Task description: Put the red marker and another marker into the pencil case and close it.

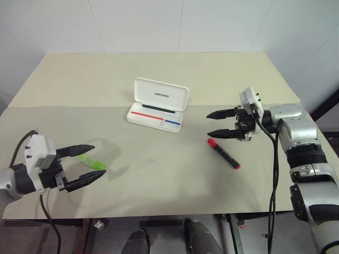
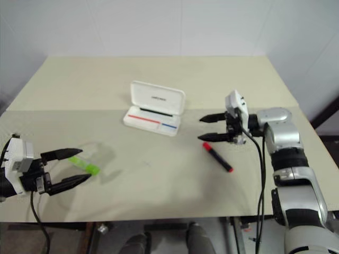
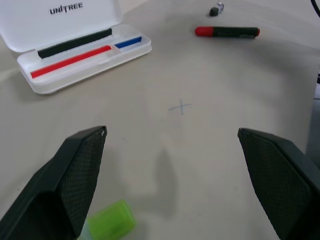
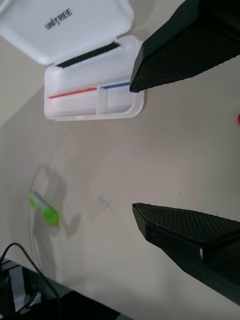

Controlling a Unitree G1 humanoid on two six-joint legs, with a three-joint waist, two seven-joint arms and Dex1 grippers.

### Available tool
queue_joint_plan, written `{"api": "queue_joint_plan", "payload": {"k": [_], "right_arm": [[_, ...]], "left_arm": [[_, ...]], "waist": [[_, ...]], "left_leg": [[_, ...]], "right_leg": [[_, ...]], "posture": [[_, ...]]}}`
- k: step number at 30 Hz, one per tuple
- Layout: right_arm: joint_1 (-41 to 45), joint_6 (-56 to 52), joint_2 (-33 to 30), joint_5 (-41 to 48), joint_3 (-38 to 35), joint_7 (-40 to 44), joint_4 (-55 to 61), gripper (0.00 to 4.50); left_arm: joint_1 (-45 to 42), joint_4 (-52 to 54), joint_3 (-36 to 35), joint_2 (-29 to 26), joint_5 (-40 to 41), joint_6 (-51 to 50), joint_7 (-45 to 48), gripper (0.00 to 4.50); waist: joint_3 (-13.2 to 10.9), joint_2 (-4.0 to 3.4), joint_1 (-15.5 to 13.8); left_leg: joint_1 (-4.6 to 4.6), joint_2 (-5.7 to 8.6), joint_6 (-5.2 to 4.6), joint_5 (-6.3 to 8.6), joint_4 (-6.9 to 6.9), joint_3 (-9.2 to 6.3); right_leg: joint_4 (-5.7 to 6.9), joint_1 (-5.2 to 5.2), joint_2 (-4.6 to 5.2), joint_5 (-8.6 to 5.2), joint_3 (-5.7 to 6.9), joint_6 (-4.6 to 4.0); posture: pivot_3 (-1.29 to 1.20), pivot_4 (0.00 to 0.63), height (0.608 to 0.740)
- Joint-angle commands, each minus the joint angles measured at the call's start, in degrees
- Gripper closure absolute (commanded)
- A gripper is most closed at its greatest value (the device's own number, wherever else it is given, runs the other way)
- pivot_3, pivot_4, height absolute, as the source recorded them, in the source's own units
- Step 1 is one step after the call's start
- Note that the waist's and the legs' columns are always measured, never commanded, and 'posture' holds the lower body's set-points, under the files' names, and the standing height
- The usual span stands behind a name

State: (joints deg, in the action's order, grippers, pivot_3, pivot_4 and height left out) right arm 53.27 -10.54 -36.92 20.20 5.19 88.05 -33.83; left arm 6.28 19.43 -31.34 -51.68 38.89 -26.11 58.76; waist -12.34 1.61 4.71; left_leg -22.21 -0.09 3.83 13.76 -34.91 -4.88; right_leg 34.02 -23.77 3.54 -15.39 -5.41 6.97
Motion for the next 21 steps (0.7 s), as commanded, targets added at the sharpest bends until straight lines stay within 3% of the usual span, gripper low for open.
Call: {"api": "queue_joint_plan", "payload": {"k": [1, 8, 14, 21], "right_arm": [[0.2, -1.0, 0.4, 1.8, -1.6, 2.0, 3.0, 0.0], [0.0, -0.4, 2.8, 0.0, -0.7, -1.8, 5.0, 0.0], [1.9, -1.7, 9.4, -2.2, 1.0, -9.1, 7.0, 0.0], [10.4, 3.7, 18.7, -14.2, 5.7, -24.0, -8.6, 0.0]], "left_arm": [[-2.2, -0.3, 0.8, 0.3, -0.5, 1.3, -0.6, 0.03], [-4.4, 0.1, 1.8, 2.1, -0.7, 2.2, -2.0, 0.03], [-1.2, 3.6, -1.7, 5.3, 0.9, 2.4, -4.5, 0.03], [2.3, 7.5, -7.7, 9.9, 5.6, 2.2, -7.7, 0.03]], "waist": [[0.0, 0.0, 0.0], [0.0, 0.0, 0.1], [0.0, 0.0, 0.2], [0.0, 0.04, 0.0]], "left_leg": [[0.0, 0.0, 0.0, 0.0, -0.03, 0.0], [0.02, 0.01, 0.0, 0.0, -0.1, 0.01], [0.05, -0.01, 0.01, 0.0, -0.1, 0.0], [0.05, -0.02, 0.07, -0.03, -0.12, 0.01]], "right_leg": [[0.03, 0.0, 0.0, 0.01, -0.01, 0.01], [0.14, 0.0, -0.01, 0.07, -0.03, 0.12], [0.28, -0.04, -0.03, 0.3, -0.03, 0.57], [0.49, -0.18, -0.03, 0.25, -0.07, 0.46]], "posture": [[0.0, 0.15, 0.74], [0.0, 0.15, 0.74], [0.0, 0.15, 0.74], [0.0, 0.15, 0.74]]}}
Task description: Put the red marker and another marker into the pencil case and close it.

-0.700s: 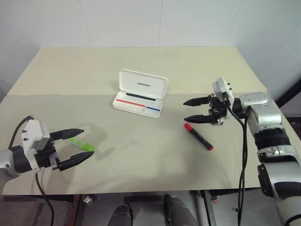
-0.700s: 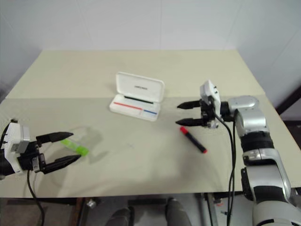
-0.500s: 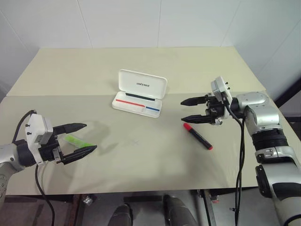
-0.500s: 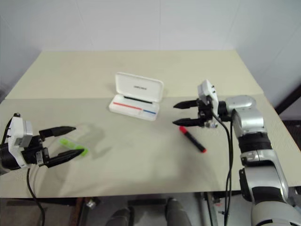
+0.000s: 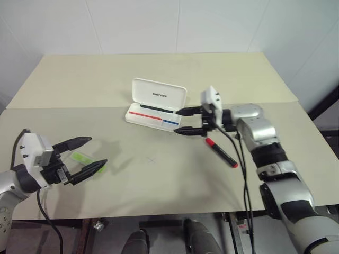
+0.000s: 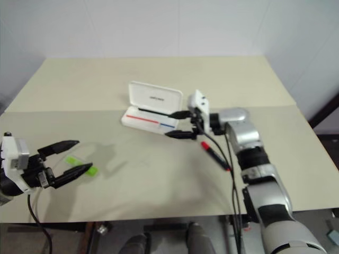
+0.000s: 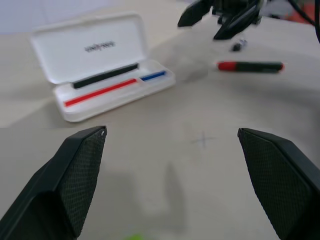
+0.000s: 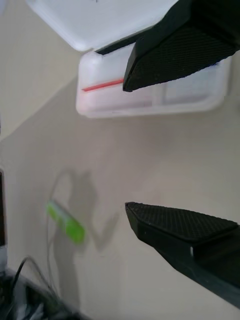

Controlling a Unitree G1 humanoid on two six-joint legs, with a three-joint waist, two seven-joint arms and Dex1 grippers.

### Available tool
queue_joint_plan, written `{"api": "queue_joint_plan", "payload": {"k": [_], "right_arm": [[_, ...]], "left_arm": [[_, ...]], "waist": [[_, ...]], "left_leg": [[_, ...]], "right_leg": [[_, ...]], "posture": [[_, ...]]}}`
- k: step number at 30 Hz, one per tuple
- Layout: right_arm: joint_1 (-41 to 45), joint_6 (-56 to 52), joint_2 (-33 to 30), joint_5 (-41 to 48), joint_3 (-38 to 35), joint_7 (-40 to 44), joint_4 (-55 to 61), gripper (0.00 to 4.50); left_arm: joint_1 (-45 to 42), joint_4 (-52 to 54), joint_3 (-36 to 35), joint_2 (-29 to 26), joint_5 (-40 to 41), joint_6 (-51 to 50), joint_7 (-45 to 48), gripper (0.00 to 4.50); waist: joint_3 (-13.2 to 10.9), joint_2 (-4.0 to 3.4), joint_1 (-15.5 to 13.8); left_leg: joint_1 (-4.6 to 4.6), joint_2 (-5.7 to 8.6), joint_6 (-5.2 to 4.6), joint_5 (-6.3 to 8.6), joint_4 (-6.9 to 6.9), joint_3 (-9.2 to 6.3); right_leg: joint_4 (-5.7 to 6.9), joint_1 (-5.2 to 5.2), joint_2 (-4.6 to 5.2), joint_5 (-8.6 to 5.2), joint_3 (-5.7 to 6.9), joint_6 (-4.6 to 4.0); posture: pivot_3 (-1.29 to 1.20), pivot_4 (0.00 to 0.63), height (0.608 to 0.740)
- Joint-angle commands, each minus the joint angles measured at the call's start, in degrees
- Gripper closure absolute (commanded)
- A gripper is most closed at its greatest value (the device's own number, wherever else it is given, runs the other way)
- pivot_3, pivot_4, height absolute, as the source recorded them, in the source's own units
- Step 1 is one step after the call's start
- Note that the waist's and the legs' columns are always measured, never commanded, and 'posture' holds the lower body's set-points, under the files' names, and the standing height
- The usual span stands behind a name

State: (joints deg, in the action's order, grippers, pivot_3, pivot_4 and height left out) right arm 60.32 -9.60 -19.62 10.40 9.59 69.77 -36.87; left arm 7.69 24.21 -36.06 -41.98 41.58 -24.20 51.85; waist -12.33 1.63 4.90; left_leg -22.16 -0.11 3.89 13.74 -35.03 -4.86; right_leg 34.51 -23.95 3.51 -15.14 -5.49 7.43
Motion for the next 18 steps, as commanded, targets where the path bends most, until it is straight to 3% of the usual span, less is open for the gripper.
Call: {"api": "queue_joint_plan", "payload": {"k": [1, 5, 9, 18], "right_arm": [[5.2, 3.5, 2.8, -6.1, 2.1, -7.8, -9.4, 0.0], [9.2, 5.0, 6.7, -10.5, 3.9, -11.9, -18.7, 0.0], [11.1, 5.6, 8.4, -14.2, 5.4, -13.0, -24.2, 0.0], [12.5, 4.9, 10.0, -17.9, 6.2, -10.8, -27.6, 0.0]], "left_arm": [[0.9, 2.4, -3.0, 0.0, 2.4, 0.3, -0.9, 0.03], [1.3, 3.7, -3.4, -0.6, 3.1, -0.3, -1.8, 0.03], [1.7, 4.1, -3.9, -1.1, 3.1, -0.6, -2.2, 0.03], [4.5, 6.5, -6.6, -0.8, 4.1, -1.0, -3.5, 0.03]], "waist": [[0.0, 0.04, -0.2], [0.0, 0.05, -0.1], [0.0, 0.05, 0.0], [0.0, 0.04, 0.7]], "left_leg": [[0.0, 0.01, 0.0, 0.0, -0.01, -0.01], [-0.02, 0.05, 0.01, -0.01, -0.01, -0.01], [-0.03, 0.05, 0.03, 0.03, 0.02, -0.01], [-0.04, -0.01, 0.08, 0.06, 0.05, 0.0]], "right_leg": [[0.02, 0.01, 0.02, -0.03, 0.01, -0.06], [-0.01, 0.01, 0.03, -0.21, -0.01, -0.39], [0.04, -0.02, 0.02, -0.09, 0.0, -0.16], [0.29, -0.18, -0.05, 0.02, 0.0, 0.12]], "posture": [[0.0, 0.15, 0.74], [0.0, 0.15, 0.74], [0.0, 0.15, 0.74], [0.0, 0.15, 0.74]]}}
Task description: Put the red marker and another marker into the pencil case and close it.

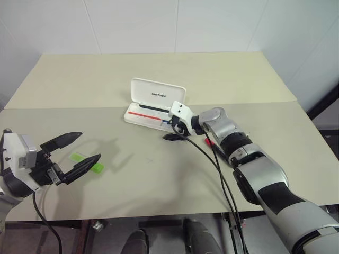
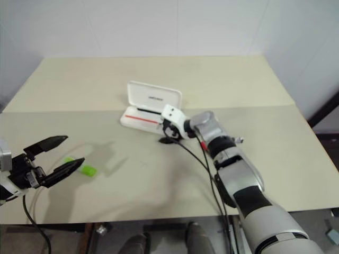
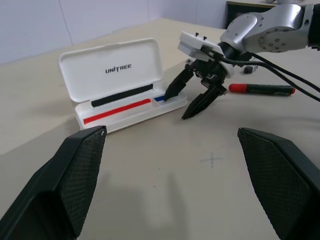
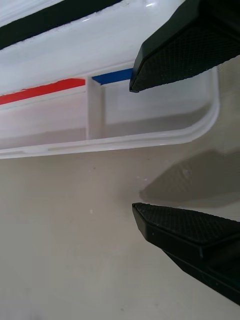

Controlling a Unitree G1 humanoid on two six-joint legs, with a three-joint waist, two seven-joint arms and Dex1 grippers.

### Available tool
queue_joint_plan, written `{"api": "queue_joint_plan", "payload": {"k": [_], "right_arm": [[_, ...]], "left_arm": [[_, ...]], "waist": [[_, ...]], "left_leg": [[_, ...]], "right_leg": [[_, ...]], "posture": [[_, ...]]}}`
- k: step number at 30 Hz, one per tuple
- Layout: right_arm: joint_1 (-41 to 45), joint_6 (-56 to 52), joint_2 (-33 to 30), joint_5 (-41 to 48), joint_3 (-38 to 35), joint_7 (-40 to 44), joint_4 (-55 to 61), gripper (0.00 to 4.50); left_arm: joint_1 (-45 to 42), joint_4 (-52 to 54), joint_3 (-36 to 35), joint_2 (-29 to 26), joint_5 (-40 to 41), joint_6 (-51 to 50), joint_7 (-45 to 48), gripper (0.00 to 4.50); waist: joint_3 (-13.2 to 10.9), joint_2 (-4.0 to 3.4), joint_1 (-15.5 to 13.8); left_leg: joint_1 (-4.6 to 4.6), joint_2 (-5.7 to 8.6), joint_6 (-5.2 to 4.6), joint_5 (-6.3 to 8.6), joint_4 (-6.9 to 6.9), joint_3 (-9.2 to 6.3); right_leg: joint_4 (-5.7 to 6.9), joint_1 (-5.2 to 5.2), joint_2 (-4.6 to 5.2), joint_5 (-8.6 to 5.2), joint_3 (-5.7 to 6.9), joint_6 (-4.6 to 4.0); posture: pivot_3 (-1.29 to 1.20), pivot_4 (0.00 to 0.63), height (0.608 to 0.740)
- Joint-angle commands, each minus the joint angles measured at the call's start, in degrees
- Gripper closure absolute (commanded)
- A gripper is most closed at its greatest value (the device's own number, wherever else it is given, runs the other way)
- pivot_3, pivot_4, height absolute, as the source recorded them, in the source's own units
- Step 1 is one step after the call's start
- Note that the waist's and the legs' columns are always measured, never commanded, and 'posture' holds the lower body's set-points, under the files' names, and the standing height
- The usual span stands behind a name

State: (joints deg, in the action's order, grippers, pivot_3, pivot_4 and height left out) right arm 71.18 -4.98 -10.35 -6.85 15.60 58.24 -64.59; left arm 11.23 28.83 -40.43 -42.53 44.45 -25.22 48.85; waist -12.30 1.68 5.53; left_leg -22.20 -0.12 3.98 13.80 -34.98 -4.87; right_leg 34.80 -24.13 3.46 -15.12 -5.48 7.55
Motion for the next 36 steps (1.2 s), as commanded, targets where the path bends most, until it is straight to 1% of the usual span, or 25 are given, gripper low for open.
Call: {"api": "queue_joint_plan", "payload": {"k": [1, 2, 5, 9, 10, 14, 15, 17, 21, 23, 27, 29, 31, 36], "right_arm": [[1.7, 0.0, 0.9, -1.0, 0.2, 0.8, -0.2, 0.0], [1.6, -0.2, 1.3, -1.5, 0.5, 0.7, -0.6, 0.0], [1.4, -0.4, 2.3, -2.6, 0.7, 0.1, -1.4, 0.62], [1.8, -0.8, 3.1, -3.3, 0.2, -1.9, -2.4, 2.09], [2.0, -0.7, 3.2, -3.4, 0.1, -2.3, -2.6, 2.38], [2.6, 0.3, 2.8, -2.6, -1.4, -2.3, -2.2, 3.83], [2.6, 1.1, 2.5, -2.1, -2.1, -1.9, -1.7, 3.94], [2.4, 2.3, 1.7, -1.1, -3.2, -0.8, -0.4, 3.94], [0.2, 2.8, -1.1, 1.6, -4.7, 5.2, 5.9, 3.94], [-2.8, 3.7, -3.0, 2.8, -4.5, 8.2, 12.3, 3.94], [-14.7, 5.1, -10.5, 5.4, -2.0, 17.4, 33.7, 3.94], [-20.3, 4.2, -13.8, 6.9, -1.4, 20.0, 43.2, 3.94], [-24.6, 1.9, -16.1, 8.1, -0.9, 21.0, 50.9, 3.94], [-30.5, -3.1, -19.1, 7.2, 1.0, 19.4, 60.7, 3.94]], "left_arm": [[1.3, 2.1, -2.4, -0.3, 1.3, 0.1, -0.6, 0.03], [1.5, 2.3, -2.4, -0.3, 1.5, 0.0, -0.9, 0.03], [1.7, 2.7, -2.5, -0.5, 1.7, -0.1, -1.4, 0.0], [1.8, 2.8, -2.8, -0.7, 1.9, -0.1, -1.8, 0.0], [1.7, 2.8, -2.9, -0.7, 1.9, -0.2, -1.9, 0.0], [1.6, 3.0, -3.0, -0.9, 2.1, -0.3, -2.1, 0.0], [1.5, 3.0, -3.0, -1.0, 2.2, -0.3, -2.1, 0.0], [1.3, 2.8, -2.9, -1.1, 2.3, -0.3, -2.1, 0.0], [0.6, 2.2, -2.4, -1.4, 2.5, -0.2, -1.9, 0.0], [0.1, 1.9, -1.9, -1.3, 2.6, 0.1, -1.5, 0.0], [-1.5, 0.5, -0.4, -1.3, 2.7, 0.5, -0.8, 0.0], [-2.2, -0.5, 0.3, -1.3, 2.6, 0.5, 0.0, 0.0], [-2.4, -1.4, 0.8, -1.1, 2.9, 1.0, 1.4, 0.0], [-1.3, -4.2, 1.9, -2.0, 2.1, 2.1, 7.1, 0.0]], "waist": [[0.0, 0.0, 0.2], [0.0, 0.01, 0.3], [0.0, 0.01, 0.7], [0.0, 0.02, 0.8], [0.0, 0.02, 0.8], [0.0, 0.02, 0.8], [0.0, 0.02, 0.8], [0.0, 0.02, 0.8], [0.0, 0.02, 0.7], [0.0, 0.02, 0.7], [0.0, 0.01, 0.1], [0.0, 0.01, -0.4], [0.0, 0.02, -0.4], [0.0, 0.03, -0.4]], "left_leg": [[0.0, 0.0, 0.0, 0.0, 0.0, 0.0], [0.01, 0.0, 0.0, 0.0, -0.01, 0.0], [0.02, 0.0, 0.0, 0.0, -0.03, 0.0], [0.02, 0.0, 0.01, 0.0, -0.05, -0.01], [0.02, 0.0, 0.01, 0.0, -0.05, -0.01], [0.02, 0.0, 0.01, 0.0, -0.03, -0.02], [0.02, 0.0, 0.02, 0.0, -0.03, -0.02], [0.0, 0.0, 0.02, 0.0, -0.03, -0.02], [-0.01, 0.0, 0.02, 0.0, -0.03, -0.02], [-0.01, 0.01, 0.02, 0.01, -0.03, -0.02], [-0.02, 0.01, 0.06, 0.04, -0.05, -0.02], [-0.02, 0.01, 0.08, 0.06, -0.04, -0.03], [-0.01, 0.01, 0.08, 0.08, -0.06, -0.01], [0.08, -0.01, 0.09, 0.07, -0.1, 0.05]], "right_leg": [[0.01, 0.0, 0.0, 0.0, 0.0, 0.0], [0.04, 0.0, 0.0, -0.01, 0.0, -0.01], [0.09, 0.0, -0.01, -0.02, -0.01, -0.04], [0.12, 0.0, -0.01, -0.02, -0.01, -0.03], [0.12, 0.0, -0.01, -0.02, -0.01, -0.03], [0.11, 0.0, -0.01, -0.04, 0.0, -0.05], [0.11, 0.0, -0.01, -0.04, 0.0, -0.04], [0.12, -0.02, -0.01, -0.04, 0.0, -0.04], [0.12, -0.03, -0.02, -0.04, 0.0, -0.02], [0.12, -0.03, -0.01, -0.05, 0.0, 0.0], [0.18, -0.03, -0.01, -0.12, 0.0, 0.09], [0.2, -0.03, 0.0, -0.17, 0.0, 0.14], [0.2, -0.03, -0.01, -0.19, -0.01, 0.13], [0.29, -0.03, -0.04, -0.26, -0.08, 0.0]], "posture": [[0.0, 0.15, 0.74], [0.0, 0.15, 0.74], [0.0, 0.15, 0.74], [0.0, 0.15, 0.74], [0.0, 0.15, 0.74], [0.0, 0.15, 0.74], [0.0, 0.15, 0.74], [0.0, 0.15, 0.74], [0.0, 0.15, 0.74], [0.0, 0.15, 0.74], [0.0, 0.15, 0.74], [0.0, 0.15, 0.74], [0.0, 0.15, 0.74], [0.0, 0.15, 0.74]]}}
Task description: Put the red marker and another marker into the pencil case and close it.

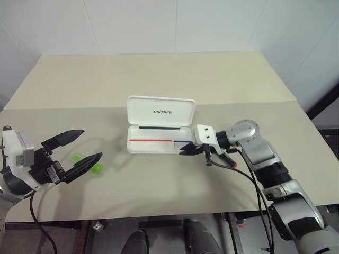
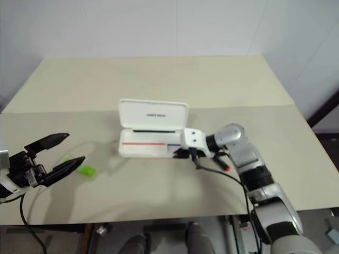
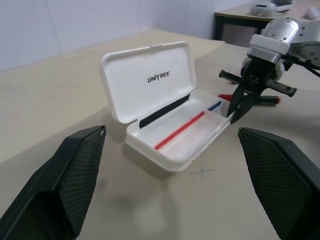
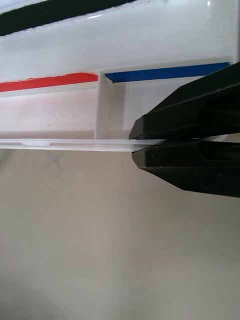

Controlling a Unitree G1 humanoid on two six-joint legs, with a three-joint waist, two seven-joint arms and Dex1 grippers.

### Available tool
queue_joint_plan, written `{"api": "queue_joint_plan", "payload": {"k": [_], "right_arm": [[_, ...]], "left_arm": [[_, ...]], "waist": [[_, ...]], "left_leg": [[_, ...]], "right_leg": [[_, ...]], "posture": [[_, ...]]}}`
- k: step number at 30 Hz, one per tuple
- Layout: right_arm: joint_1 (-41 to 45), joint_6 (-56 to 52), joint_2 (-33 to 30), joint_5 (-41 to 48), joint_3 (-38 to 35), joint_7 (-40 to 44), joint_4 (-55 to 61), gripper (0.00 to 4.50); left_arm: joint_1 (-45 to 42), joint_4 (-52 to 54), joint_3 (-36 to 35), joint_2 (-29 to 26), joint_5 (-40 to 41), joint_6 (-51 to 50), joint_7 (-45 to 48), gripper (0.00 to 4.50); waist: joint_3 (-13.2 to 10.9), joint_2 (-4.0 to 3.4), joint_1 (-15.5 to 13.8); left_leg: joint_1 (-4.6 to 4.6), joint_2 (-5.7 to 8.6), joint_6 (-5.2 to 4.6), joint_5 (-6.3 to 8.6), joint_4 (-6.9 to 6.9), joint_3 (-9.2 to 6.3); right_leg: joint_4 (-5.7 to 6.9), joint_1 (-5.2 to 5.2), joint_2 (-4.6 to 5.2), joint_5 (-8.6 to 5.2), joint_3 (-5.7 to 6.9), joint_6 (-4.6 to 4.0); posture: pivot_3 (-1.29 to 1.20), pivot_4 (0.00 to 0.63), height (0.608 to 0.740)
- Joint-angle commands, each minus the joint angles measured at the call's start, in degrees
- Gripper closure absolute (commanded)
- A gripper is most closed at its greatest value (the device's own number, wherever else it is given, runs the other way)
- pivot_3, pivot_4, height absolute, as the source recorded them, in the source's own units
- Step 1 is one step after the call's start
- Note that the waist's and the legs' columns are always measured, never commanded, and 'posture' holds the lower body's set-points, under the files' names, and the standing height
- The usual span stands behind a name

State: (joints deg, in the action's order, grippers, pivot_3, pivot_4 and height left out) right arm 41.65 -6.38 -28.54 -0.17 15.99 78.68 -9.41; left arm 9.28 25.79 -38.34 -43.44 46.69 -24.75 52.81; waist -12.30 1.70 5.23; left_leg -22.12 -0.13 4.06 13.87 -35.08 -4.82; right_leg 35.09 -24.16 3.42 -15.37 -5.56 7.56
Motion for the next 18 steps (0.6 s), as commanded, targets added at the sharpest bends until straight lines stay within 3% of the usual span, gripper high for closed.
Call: {"api": "queue_joint_plan", "payload": {"k": [1, 3, 9, 18], "right_arm": [[-1.6, -2.4, -1.1, -0.1, 1.1, -1.7, 6.4, 3.94], [-2.7, -3.6, -1.6, -1.1, 2.3, -2.7, 8.4, 3.94], [-5.8, -6.0, -1.9, -2.1, 5.4, -4.7, 14.2, 3.94], [-5.4, -2.8, -2.8, -5.8, 8.7, -8.0, 9.5, 3.94]], "left_arm": [[0.6, -1.8, -0.1, -1.4, -0.5, 1.9, 4.1, 0.0], [0.6, -2.7, 0.3, -1.9, -1.0, 2.3, 5.3, 0.0], [-0.9, -4.1, 1.8, -2.4, -1.9, 2.8, 5.9, 0.0], [-1.7, -4.2, 2.2, -2.7, -2.2, 2.7, 6.5, 0.0]], "waist": [[0.0, 0.01, -0.2], [0.0, 0.06, -0.5], [0.0, 0.11, -0.7], [0.1, 0.16, -0.6]], "left_leg": [[0.01, 0.0, 0.0, 0.0, -0.03, 0.0], [0.0, 0.0, 0.0, -0.03, -0.06, 0.01], [-0.03, 0.03, -0.02, -0.04, -0.09, 0.02], [-0.01, 0.03, -0.02, -0.04, -0.09, 0.02]], "right_leg": [[0.0, 0.0, 0.0, -0.08, -0.01, -0.15], [-0.01, 0.01, 0.0, -0.34, -0.02, -0.64], [-0.03, 0.01, 0.04, -0.35, -0.05, -0.67], [-0.03, 0.02, 0.04, -0.3, -0.04, -0.57]], "posture": [[0.0, 0.15, 0.74], [0.0, 0.15, 0.74], [0.0, 0.15, 0.74], [0.0, 0.15, 0.74]]}}
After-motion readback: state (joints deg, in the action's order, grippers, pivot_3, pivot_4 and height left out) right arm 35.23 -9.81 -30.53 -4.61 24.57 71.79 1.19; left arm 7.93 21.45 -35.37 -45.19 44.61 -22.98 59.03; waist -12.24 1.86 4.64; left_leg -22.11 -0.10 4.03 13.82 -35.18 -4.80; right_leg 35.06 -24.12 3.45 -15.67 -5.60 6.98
